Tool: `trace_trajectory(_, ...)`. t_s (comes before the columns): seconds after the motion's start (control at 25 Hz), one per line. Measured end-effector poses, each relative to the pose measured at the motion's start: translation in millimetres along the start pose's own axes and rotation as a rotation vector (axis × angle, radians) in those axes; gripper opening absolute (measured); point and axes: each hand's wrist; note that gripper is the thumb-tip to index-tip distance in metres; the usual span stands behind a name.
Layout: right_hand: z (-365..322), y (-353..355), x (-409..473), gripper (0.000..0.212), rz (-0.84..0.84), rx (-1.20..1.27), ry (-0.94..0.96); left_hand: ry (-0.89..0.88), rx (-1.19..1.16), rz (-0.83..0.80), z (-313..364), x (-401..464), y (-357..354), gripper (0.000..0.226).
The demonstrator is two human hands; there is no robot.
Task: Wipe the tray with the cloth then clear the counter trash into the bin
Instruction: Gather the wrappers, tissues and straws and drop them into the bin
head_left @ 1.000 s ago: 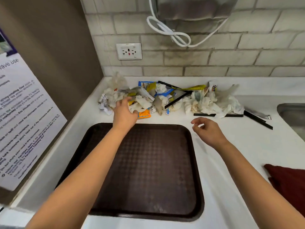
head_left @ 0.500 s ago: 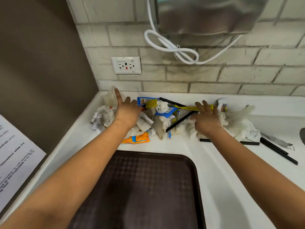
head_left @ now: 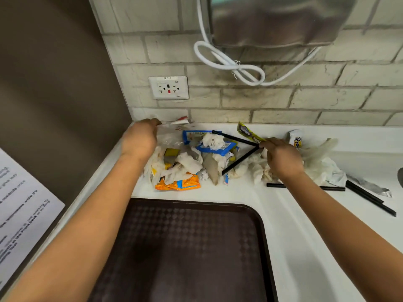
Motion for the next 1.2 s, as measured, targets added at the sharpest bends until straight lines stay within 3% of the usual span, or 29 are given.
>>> trace_trajectory(0.16,-29,24,-32,0.046,0.171,0.166,-0.144,0.061,-0.309,0.177,4,-24,34,0.025)
trace_trajectory(0.28,-44,40,-61,0.054,0.202,0.478,-0.335,0.142,-0.587,0.240,12,-49,50,0.024)
trace_trajectory(0.44,-58,69,-102,0.054,0.235,0.797,-0.517,0.261,-0.888,0.132,29,-98,57,0.023)
trace_trajectory(0.68,-71,109,-178,0.040,0.370,0.902,-0.686,0.396,-1.412,-0.001,50,-187,56,0.017)
trace_trajectory(0.96,-85,139,-291,0.039,0.471,0.806,-0.818,0.413,-1.487,-0.164,79,-288,47,0.020)
trace_trajectory(1.2,-76,167,-365,0.037,0.680,0.738,-0.860,0.331,-1.433,-0.286,108,-352,46,0.021)
Point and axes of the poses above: each hand's wrist, its own x-axis towards the middle knuckle, its own y-axis out of the back of the hand, z = x × y, and after that the axes turned 4 degrees about -x, right-handed
